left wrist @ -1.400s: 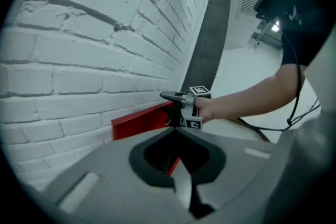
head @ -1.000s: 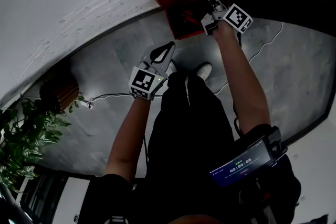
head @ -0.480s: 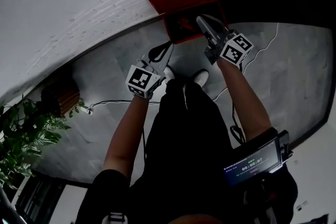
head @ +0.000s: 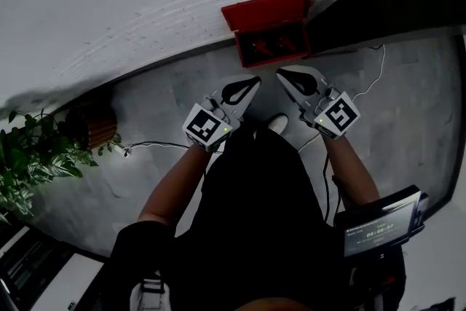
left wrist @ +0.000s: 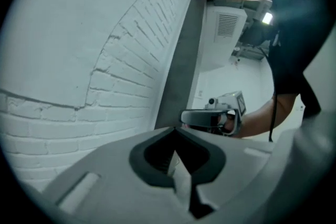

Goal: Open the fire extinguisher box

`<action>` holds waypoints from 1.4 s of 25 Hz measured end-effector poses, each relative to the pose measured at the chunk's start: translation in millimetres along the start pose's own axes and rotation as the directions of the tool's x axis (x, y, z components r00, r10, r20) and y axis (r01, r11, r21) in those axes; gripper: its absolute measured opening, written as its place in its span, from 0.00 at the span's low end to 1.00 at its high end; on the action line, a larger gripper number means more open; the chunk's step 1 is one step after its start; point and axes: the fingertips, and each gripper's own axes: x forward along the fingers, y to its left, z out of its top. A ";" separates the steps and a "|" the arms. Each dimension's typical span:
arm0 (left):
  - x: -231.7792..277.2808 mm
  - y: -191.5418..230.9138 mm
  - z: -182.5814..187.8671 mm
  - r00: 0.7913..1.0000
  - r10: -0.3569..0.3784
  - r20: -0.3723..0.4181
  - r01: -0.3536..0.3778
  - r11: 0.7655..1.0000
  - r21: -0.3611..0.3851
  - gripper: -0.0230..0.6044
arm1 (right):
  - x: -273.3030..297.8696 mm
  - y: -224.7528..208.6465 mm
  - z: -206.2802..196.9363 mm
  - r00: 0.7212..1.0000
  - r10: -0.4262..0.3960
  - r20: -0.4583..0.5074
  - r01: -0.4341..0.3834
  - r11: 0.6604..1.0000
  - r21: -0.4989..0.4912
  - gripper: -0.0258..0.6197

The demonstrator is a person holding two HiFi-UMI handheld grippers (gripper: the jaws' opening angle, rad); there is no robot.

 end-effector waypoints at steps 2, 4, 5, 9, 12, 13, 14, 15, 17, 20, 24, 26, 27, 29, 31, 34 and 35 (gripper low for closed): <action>-5.5 -20.9 19.5 1.000 -0.007 0.021 0.006 1.000 0.017 0.04 | -12.9 19.2 21.3 1.000 0.015 0.003 -0.015 1.000 -0.018 0.05; -10.5 -38.9 35.3 0.999 -0.016 0.042 0.015 0.999 0.039 0.04 | -24.2 35.1 36.8 0.999 0.030 0.017 -0.030 0.999 -0.038 0.05; -12.6 -46.8 41.5 0.999 -0.020 0.049 0.017 0.999 0.050 0.04 | -29.5 42.0 42.5 0.999 0.037 0.023 -0.036 0.998 -0.047 0.05; -22.1 -72.4 57.5 0.998 -0.018 0.057 0.014 0.997 0.073 0.04 | -47.9 65.7 59.7 0.998 0.048 0.033 -0.046 0.997 -0.066 0.05; -27.1 -83.4 66.2 0.998 -0.009 0.061 0.004 0.997 0.082 0.04 | -59.9 75.4 73.8 0.998 0.053 0.044 -0.050 0.996 -0.070 0.05; -28.2 -86.0 69.2 0.998 -0.003 0.066 -0.002 0.996 0.086 0.04 | -63.0 78.3 79.1 0.997 0.057 0.045 -0.054 0.995 -0.078 0.05; -29.3 -87.0 71.7 0.997 0.003 0.075 -0.010 0.996 0.094 0.04 | -64.7 80.5 83.4 0.997 0.062 0.043 -0.058 0.994 -0.089 0.05; -30.3 -86.4 73.5 0.996 0.007 0.085 -0.016 0.994 0.105 0.04 | -64.6 82.0 86.4 0.997 0.066 0.042 -0.061 0.993 -0.100 0.05; -31.6 -85.5 76.6 0.995 0.010 0.095 -0.020 0.993 0.113 0.04 | -62.4 83.6 91.1 0.996 0.069 0.051 -0.063 0.991 -0.114 0.05; -30.0 -86.1 78.9 0.994 0.002 0.110 -0.016 0.992 0.123 0.04 | -62.9 82.4 95.4 0.996 0.054 0.065 -0.046 0.991 -0.123 0.05; -32.8 -86.4 90.9 0.990 -0.001 0.139 -0.019 0.990 0.140 0.04 | -59.1 83.0 98.7 0.996 0.053 0.066 -0.042 0.987 -0.152 0.05; -34.5 -87.5 97.1 0.989 0.000 0.149 -0.022 0.988 0.150 0.04 | -57.3 84.8 99.8 0.996 0.060 0.062 -0.049 0.985 -0.163 0.05; -34.8 -88.1 100.5 0.989 -0.001 0.146 -0.021 0.988 0.150 0.04 | -56.4 85.2 100.1 0.996 0.064 0.062 -0.053 0.985 -0.166 0.05; -35.0 -89.2 104.7 0.991 -0.003 0.131 -0.015 0.991 0.134 0.04 | -54.9 85.5 101.0 0.996 0.067 0.066 -0.055 0.984 -0.167 0.05; -34.9 -89.4 105.4 0.992 -0.007 0.124 -0.010 0.992 0.128 0.04 | -54.8 85.5 101.4 0.995 0.066 0.070 -0.053 0.985 -0.166 0.05; -33.8 -87.4 108.3 0.992 -0.011 0.130 -0.007 0.991 0.133 0.04 | -54.7 84.5 101.4 0.996 0.060 0.072 -0.047 0.985 -0.165 0.05; -33.2 -86.5 109.4 0.991 -0.012 0.131 -0.006 0.991 0.135 0.04 | -54.2 83.9 101.2 0.996 0.058 0.073 -0.045 0.986 -0.163 0.05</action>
